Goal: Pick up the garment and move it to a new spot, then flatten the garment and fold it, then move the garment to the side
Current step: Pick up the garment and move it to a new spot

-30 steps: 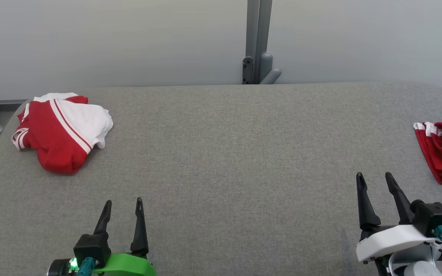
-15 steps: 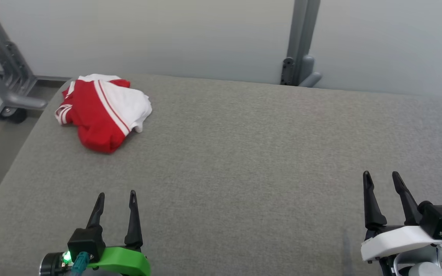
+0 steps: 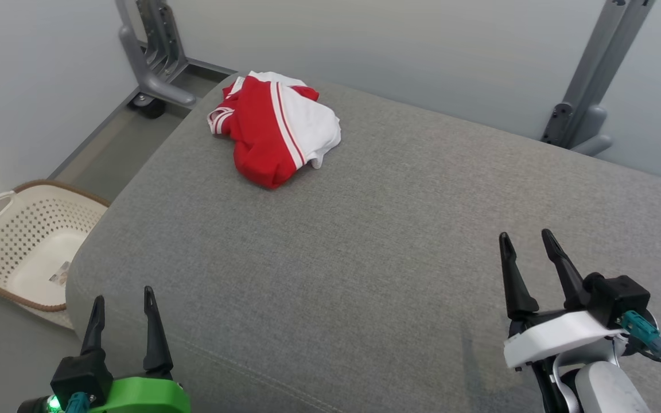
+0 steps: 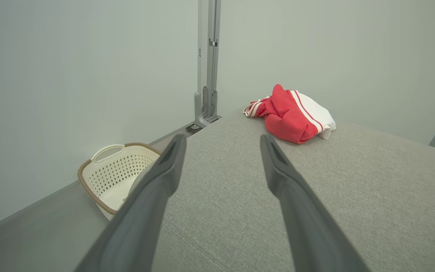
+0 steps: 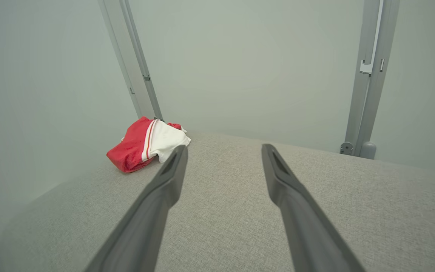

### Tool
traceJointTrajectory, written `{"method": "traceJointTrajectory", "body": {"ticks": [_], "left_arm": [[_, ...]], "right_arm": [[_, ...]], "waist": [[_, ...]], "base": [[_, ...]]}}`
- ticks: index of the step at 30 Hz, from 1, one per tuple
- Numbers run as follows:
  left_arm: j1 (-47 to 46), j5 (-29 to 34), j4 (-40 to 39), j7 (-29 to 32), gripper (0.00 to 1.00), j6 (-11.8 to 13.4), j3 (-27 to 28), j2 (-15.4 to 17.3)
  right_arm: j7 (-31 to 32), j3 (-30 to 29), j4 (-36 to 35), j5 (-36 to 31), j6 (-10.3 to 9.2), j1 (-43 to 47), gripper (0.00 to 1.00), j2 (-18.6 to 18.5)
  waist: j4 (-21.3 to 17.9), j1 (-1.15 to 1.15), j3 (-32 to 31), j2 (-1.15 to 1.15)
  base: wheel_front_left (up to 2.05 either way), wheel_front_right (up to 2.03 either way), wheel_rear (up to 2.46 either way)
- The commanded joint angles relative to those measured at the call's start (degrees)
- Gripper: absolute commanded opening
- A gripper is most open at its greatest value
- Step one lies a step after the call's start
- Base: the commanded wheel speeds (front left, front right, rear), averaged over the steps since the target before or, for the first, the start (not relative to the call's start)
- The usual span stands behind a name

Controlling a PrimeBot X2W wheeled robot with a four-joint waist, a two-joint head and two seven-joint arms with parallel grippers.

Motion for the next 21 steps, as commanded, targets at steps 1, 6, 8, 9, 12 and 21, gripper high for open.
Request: {"method": "traceJointTrajectory", "body": {"ticks": [1, 6, 8, 9, 12, 21], "left_arm": [[0.7, -0.2, -0.6, -0.2, 1.0, 0.5, 0.3, -0.1], [2.4, -0.2, -2.3, -0.2, 1.0, 0.7, 1.0, -0.3], [2.6, 0.0, -2.2, -0.2, 1.0, 0.6, 0.9, -0.3], [2.5, 0.1, -2.1, -0.2, 1.0, 0.4, 0.8, -0.4], [1.7, 0.5, -1.5, -0.2, 1.0, -0.3, 0.2, -0.4], [-6.9, 2.5, 1.7, -0.2, 1.0, -3.7, -1.7, 2.4]], "right_arm": [[-0.1, 0.2, 0.5, -0.3, -0.08, -0.7, 1.0, -0.2], [-0.5, 1.7, 2.3, -0.2, -0.07, -2.4, 1.0, -0.2], [-0.7, 1.8, 2.8, -0.1, -0.07, -2.6, 1.0, -0.2], [-0.8, 1.5, 3.0, -0.1, -0.07, -2.4, 1.0, -0.2], [-1.1, 0.4, 3.2, -0.3, -0.07, -1.1, 1.0, -0.2], [-1.4, -3.6, 0.2, -0.9, -0.06, 3.5, 1.0, -0.2]], "waist": [[2.3, 0.0, 1.7, 0.0], [2.4, 0.0, 1.9, 0.0], [2.3, 0.0, 1.8, 0.0], [2.2, 0.0, 1.8, 0.0], [2.0, 0.0, 1.5, 0.0], [0.3, 0.0, 1.4, 0.0]], "base": [[0.0, 0.0, 0.0], [0.0, 0.0, 0.0], [0.0, 0.0, 0.0], [0.0, 0.0, 0.0], [0.0, 0.0, 0.0], [0.0, 0.0, 0.0]]}}
